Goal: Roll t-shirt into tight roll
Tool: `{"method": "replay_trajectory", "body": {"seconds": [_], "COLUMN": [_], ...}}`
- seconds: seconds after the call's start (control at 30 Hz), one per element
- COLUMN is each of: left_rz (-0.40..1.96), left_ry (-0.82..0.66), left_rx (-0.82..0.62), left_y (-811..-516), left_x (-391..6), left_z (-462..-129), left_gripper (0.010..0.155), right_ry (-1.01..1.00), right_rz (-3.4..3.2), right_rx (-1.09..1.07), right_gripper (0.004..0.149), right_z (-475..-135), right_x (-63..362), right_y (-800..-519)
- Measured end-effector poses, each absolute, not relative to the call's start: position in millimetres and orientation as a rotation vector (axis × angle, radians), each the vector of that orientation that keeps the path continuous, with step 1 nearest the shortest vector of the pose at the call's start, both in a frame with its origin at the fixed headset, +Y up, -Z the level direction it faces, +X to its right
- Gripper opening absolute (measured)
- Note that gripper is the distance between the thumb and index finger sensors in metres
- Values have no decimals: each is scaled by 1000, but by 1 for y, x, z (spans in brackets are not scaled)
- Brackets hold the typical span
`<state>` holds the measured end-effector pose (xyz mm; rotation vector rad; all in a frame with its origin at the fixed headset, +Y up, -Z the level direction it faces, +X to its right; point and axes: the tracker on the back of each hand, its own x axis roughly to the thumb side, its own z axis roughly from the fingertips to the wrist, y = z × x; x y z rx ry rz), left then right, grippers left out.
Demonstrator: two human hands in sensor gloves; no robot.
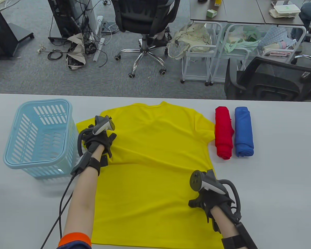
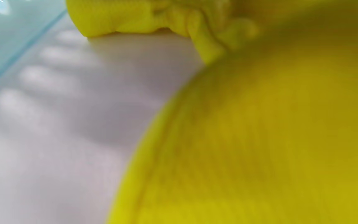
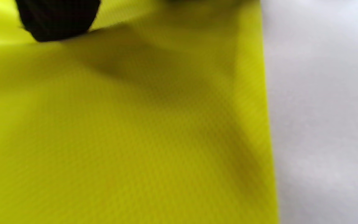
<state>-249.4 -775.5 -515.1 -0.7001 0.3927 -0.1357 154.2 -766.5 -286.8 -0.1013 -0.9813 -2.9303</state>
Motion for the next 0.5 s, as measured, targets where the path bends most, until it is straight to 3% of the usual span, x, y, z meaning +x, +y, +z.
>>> {"method": "replay_trajectory", "body": {"seconds": [0.17,0.23,0.37,0.5], "left_rz": [-80,-21,-176,-312], "left_ry": [381,295,64,-96], "left_rx": [-690,-626,-471,-454], "left_y": [-770,-763,-748,-757], "left_x": [-253,-242,-207,-192], "left_z": [-515,-503,-444,-381], "left_gripper": [85,84,85,88], "right_ry": [-980,-978,-966,-963], "right_rz": [-2950,-2954,-2954,-2868], "right_rx": [-110,-115,-138,-276], "right_gripper": [97,98,97,108], "right_z": [-286,-285,-284,-268], "right_x": [156,156,155,141], "right_y": [-768,-768,-768,-761]}}
